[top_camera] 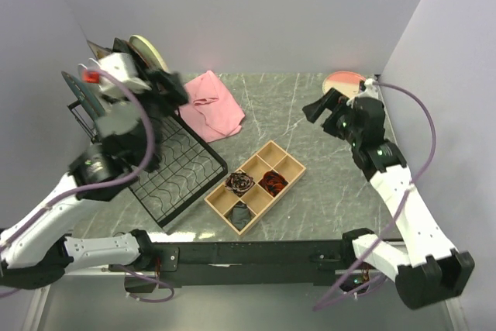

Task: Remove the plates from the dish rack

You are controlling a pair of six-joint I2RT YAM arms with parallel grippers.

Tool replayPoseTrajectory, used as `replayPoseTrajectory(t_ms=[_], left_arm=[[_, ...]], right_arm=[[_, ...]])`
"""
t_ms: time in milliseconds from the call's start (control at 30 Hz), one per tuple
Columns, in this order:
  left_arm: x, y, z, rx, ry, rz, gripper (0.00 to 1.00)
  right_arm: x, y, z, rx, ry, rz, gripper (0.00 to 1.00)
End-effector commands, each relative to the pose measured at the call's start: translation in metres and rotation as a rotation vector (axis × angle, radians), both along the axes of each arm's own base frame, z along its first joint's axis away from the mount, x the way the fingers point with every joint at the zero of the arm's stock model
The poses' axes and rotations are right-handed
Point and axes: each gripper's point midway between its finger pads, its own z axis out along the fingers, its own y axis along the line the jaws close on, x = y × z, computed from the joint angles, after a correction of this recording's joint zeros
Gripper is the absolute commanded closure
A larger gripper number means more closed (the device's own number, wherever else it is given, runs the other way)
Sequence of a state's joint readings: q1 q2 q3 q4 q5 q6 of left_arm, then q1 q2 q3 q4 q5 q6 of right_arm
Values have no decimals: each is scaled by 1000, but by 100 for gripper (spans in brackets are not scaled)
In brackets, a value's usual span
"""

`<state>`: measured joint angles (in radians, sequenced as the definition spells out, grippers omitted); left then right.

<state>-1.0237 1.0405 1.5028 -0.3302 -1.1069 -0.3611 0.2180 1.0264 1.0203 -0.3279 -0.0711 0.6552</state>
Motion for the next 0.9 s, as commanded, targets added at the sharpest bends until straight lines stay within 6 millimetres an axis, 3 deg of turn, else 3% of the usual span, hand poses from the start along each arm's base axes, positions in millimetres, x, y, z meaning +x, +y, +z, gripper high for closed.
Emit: replayPoseTrajectory(t_ms=[0,33,133,333,400,467,500,567,633,867], left_arm=[[-3,79,-8,46,70,246,24],[-1,93,-7,22,62,281,26],[8,107,-11,43,100,348,25],[5,161,-8,62,148,514,25],[4,183,-16,65,162,580,25],[12,188,-26,73,200,556,26],[16,204,-33,82,230,595,27],[29,204,-49,74,269,532,29],[35,218,-60,58,294,545,32],[36,229,-67,31,288,529,45]], right_arm=[[-27,9,9,-26,-92,69,0],[-37,12,6,-23,-105,95,0],[-50,19,1,-26,-131,147,0],[-55,22,0,-27,-143,161,0],[-57,21,4,-26,-158,157,0],[-58,19,6,-28,-168,147,0],[-59,19,6,-25,-174,147,0],[-60,21,9,-16,-186,163,0],[-60,23,8,-15,-186,171,0],[-60,24,6,-15,-185,174,0]])
